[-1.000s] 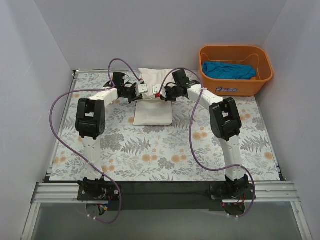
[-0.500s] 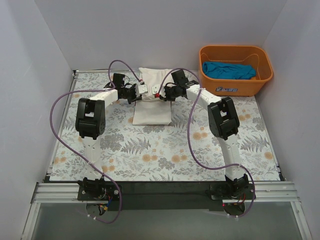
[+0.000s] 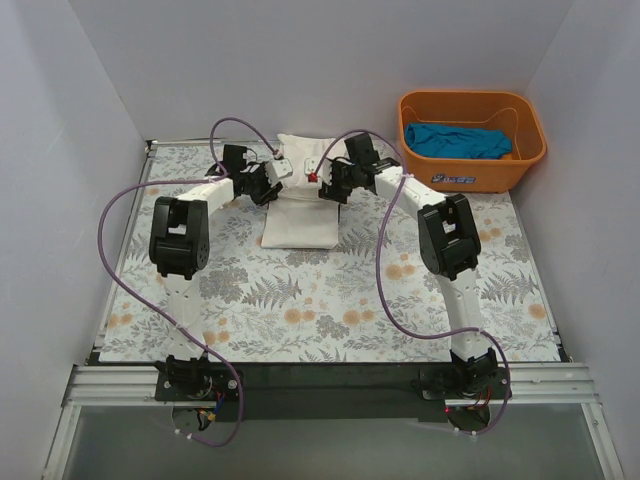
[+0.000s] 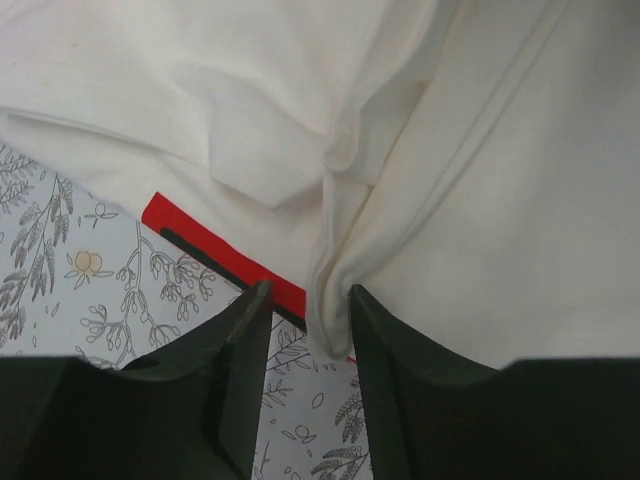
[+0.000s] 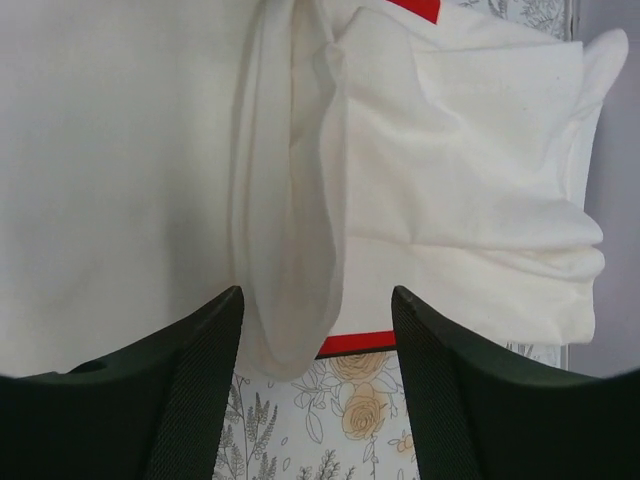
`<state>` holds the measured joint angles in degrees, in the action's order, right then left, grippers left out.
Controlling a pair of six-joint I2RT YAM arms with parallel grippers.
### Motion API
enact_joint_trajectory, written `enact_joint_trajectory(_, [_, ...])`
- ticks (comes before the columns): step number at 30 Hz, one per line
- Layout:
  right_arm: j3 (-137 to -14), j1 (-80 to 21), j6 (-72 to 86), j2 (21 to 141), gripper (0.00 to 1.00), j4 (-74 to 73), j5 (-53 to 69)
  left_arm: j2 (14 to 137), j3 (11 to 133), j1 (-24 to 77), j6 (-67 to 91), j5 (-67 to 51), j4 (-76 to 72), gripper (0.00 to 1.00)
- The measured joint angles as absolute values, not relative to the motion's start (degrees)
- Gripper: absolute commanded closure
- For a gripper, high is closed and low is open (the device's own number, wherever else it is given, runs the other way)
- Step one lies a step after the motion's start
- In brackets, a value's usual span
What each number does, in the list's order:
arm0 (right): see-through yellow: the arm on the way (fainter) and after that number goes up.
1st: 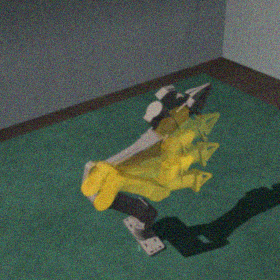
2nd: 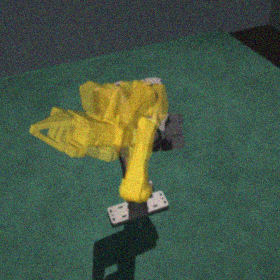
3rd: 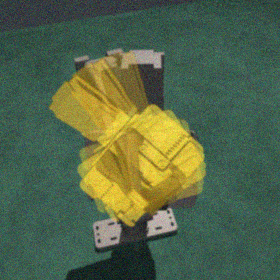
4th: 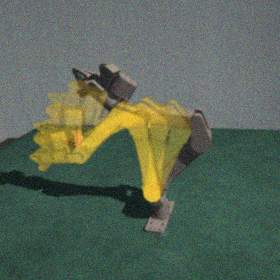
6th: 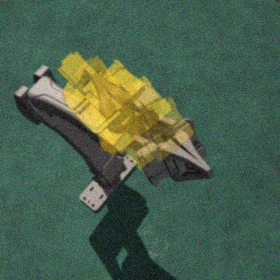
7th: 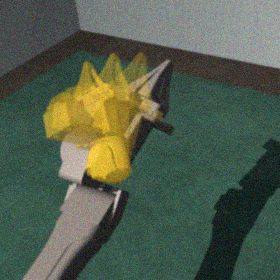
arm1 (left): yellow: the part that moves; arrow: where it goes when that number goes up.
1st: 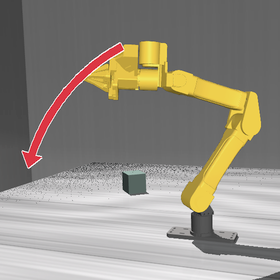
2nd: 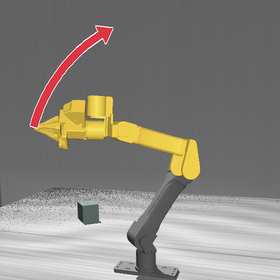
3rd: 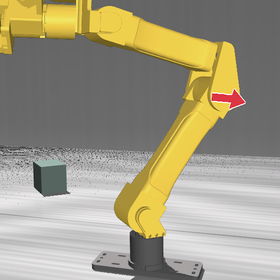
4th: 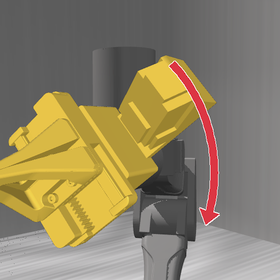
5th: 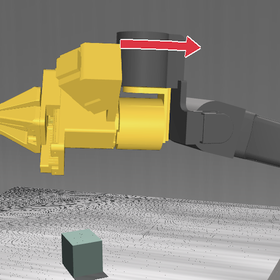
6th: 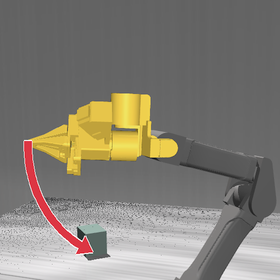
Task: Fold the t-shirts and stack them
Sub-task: Fold the tshirt
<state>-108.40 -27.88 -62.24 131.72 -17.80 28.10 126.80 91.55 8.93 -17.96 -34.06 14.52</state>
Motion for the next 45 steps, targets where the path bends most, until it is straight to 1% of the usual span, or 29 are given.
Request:
enact_joint_trajectory(4, [-108.0, -26.5, -51.9, 128.6, 0.26, -17.9, 27.2, 124.5, 91.9, 8.4, -9.6, -34.5, 15.0, 0.57])
enact_joint_trajectory(7, [-104.2, -24.6, -42.2, 122.1, 0.24, -18.2, 28.1, 121.9, 94.4, 8.6, -1.4, -35.2, 17.1, 0.53])
enact_joint_trajectory(8, [-102.8, -23.8, -38.6, 119.7, 0.26, -18.5, 28.9, 121.5, 96.2, 9.0, 1.0, -35.5, 18.1, 0.52])
enact_joint_trajectory(9, [-101.6, -22.9, -34.9, 117.4, 0.32, -18.9, 30.2, 121.4, 98.1, 9.7, 3.6, -35.7, 18.8, 0.52])
enact_joint_trajectory(10, [-100.7, -22.1, -31.7, 115.5, 0.44, -19.2, 31.5, 121.3, 99.9, 10.6, 5.9, -35.9, 19.5, 0.54])
enact_joint_trajectory(12, [-99.0, -20.3, -25.3, 113.2, 0.50, -19.5, 35.8, 121.3, 102.4, 12.9, 10.2, -36.7, 21.2, 0.57])
enact_joint_trajectory(13, [-98.1, -19.4, -22.0, 112.8, 0.51, -19.5, 38.2, 121.3, 103.0, 14.3, 12.1, -37.1, 22.0, 0.60])
enact_joint_trajectory(14, [-97.3, -18.5, -19.0, 112.8, 0.50, -19.5, 40.7, 121.3, 103.2, 15.7, 14.0, -37.6, 23.0, 0.61])
enact_joint_trajectory(15, [-96.2, -17.8, -16.2, 113.3, 0.46, -19.6, 43.2, 121.5, 103.4, 17.0, 16.0, -38.1, 24.1, 0.61])
enact_joint_trajectory(19, [-91.9, -16.6, -6.1, 117.9, 0.38, -19.3, 50.6, 124.8, 106.4, 21.2, 23.9, -39.5, 28.3, 0.65])
enact_joint_trajectory(21, [-88.5, -16.8, -1.2, 119.8, 0.30, -17.3, 52.9, 127.6, 108.3, 22.1, 27.6, -40.0, 30.0, 0.65])
enact_joint_trajectory(24, [-83.0, -17.2, 5.7, 120.7, 0.27, -12.9, 54.8, 131.3, 109.2, 21.8, 31.4, -39.9, 32.4, 0.66])
enact_joint_trajectory(30, [-75.6, -18.9, 17.3, 120.7, 0.25, 0.1, 57.4, 136.9, 110.1, 20.5, 35.9, -38.1, 36.5, 0.67])
enact_joint_trajectory(35, [-74.1, -20.9, 22.5, 121.0, 0.24, 7.6, 57.6, 137.4, 111.0, 20.1, 38.2, -38.3, 37.3, 0.67])
enact_joint_trajectory(41, [-74.1, -21.9, 25.5, 122.7, 0.24, 12.3, 57.3, 137.5, 111.4, 20.1, 39.3, -37.9, 37.4, 0.68])
enact_joint_trajectory(45, [-73.4, -21.9, 27.3, 123.5, 0.25, 13.9, 57.1, 137.6, 111.4, 20.1, 39.7, -37.7, 37.5, 0.68])
